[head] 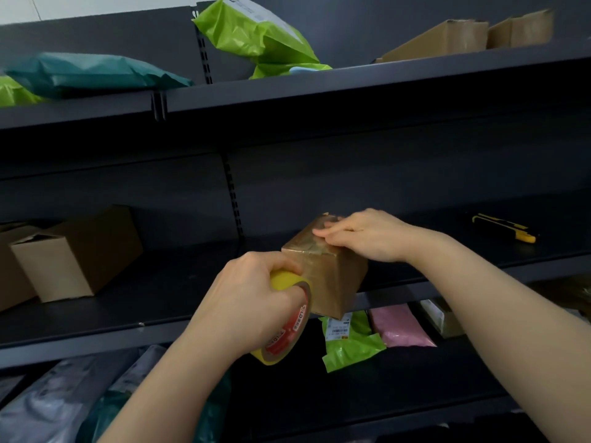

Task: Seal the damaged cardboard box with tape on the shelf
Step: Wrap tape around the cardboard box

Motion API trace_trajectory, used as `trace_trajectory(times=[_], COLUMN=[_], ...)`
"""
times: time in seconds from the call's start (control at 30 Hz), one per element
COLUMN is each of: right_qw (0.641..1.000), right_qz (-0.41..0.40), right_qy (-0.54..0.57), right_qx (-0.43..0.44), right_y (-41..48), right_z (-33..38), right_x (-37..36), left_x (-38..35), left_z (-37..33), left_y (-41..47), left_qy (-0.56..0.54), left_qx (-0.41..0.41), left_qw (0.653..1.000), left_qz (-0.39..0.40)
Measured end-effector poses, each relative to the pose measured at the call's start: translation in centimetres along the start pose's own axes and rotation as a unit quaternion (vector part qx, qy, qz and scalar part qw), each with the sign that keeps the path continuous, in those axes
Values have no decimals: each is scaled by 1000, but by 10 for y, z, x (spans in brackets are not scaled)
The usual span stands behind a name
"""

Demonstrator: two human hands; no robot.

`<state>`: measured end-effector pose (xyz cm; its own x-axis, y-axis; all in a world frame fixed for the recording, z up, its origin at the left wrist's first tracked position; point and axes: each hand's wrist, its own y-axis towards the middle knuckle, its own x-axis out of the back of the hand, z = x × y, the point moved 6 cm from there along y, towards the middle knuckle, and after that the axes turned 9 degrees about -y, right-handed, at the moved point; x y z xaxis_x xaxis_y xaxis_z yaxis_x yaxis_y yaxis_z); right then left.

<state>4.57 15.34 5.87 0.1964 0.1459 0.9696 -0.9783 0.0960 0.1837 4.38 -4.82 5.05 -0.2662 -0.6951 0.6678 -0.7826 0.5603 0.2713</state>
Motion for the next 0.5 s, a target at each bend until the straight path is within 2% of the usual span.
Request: trace_trajectory(times=[0.2, 0.3, 0.4, 0.5], right_qw=[988, 995, 992, 990], right_qz=[86, 74, -7, -31], right_qy=[124, 40, -97, -106], right_qx=[32, 47, 82, 89], right_y=[-20, -31, -39, -36], right_z=[6, 12, 23, 18], right_x=[-10, -12, -18, -25], left_x=[-21, -33, -39, -40], left_z=[6, 11, 14, 17], left_y=[7, 7, 5, 0], left_qy=[24, 47, 69, 84], left_qx=[11, 3, -19, -48], left_qw=[999, 999, 997, 995], left_qz=[25, 22, -5, -31])
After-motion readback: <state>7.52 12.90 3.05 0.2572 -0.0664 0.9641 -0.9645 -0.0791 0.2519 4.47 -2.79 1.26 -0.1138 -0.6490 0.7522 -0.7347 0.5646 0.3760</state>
